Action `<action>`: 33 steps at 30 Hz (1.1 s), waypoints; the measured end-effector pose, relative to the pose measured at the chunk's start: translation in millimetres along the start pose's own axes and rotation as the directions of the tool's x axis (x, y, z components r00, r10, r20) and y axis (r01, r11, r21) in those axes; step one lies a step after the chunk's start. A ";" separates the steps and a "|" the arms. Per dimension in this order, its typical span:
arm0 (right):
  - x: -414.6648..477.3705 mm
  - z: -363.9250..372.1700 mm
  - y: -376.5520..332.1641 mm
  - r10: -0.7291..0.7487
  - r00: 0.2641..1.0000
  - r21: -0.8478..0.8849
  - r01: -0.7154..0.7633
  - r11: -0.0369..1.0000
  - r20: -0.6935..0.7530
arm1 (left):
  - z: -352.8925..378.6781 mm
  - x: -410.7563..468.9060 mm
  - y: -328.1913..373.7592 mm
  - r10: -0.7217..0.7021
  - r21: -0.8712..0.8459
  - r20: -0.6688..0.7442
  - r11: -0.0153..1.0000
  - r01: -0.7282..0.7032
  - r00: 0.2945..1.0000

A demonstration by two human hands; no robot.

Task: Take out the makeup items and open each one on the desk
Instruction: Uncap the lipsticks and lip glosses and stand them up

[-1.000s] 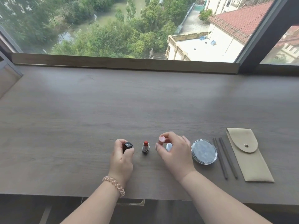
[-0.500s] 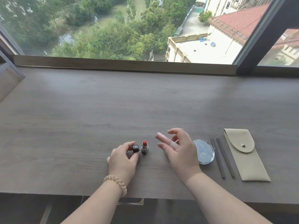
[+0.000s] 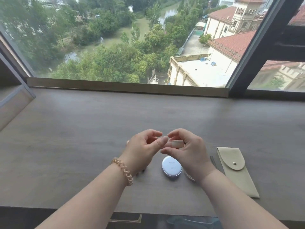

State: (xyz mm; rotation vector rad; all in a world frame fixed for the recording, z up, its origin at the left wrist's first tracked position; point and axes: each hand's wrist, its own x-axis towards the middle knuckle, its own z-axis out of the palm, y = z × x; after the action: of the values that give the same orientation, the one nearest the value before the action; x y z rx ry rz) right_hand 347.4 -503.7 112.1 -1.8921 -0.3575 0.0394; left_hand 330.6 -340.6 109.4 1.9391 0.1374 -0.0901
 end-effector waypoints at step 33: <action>16.6 -48.4 -68.4 -0.507 0.862 -0.533 0.426 0.731 -0.007 | -7.4 -29.2 84.1 0.020 -0.457 0.048 0.889 0.004 0.999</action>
State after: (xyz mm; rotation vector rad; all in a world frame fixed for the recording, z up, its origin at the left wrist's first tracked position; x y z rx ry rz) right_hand 357.4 -523.0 194.7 -2.2565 -0.7979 -0.6023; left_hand 313.5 -365.6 193.4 1.4625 0.1049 -0.0924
